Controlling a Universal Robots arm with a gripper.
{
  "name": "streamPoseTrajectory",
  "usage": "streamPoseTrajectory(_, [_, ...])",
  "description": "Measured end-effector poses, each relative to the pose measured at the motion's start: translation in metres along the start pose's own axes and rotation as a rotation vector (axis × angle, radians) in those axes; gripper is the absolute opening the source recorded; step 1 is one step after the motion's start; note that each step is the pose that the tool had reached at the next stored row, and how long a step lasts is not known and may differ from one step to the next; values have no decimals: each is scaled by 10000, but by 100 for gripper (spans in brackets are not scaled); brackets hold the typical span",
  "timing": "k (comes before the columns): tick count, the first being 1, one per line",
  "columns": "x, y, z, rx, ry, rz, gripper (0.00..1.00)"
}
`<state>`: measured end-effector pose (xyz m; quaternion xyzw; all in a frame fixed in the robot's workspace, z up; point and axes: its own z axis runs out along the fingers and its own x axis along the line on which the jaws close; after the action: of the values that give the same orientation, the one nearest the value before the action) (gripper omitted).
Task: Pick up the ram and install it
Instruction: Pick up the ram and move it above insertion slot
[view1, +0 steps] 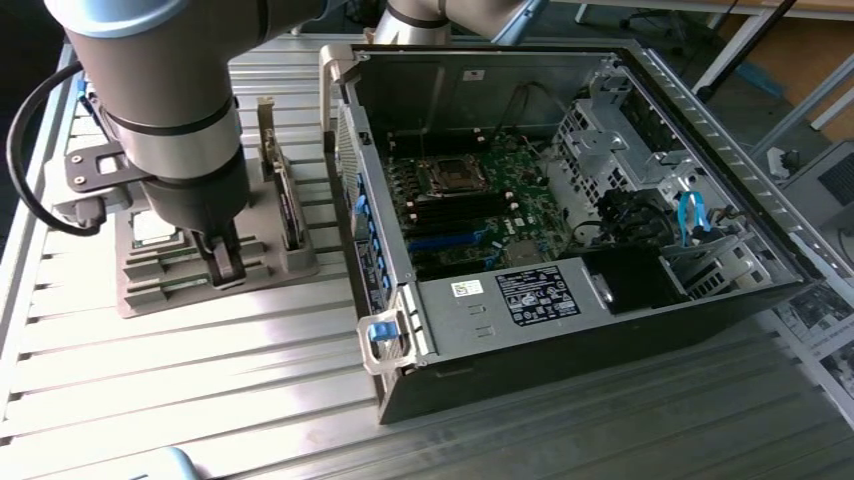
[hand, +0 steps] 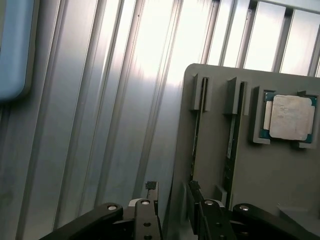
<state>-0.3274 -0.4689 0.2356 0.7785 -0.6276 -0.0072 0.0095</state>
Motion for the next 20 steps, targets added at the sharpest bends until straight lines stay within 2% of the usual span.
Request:
streamPoseTrajectory(10, [-59,26,60,2,0,-50,36])
streamPoseTrajectory(16, [-166,28,91,1,1,-49,36])
streamPoseTrajectory(20, [-192,59,112,0,2,-47,36])
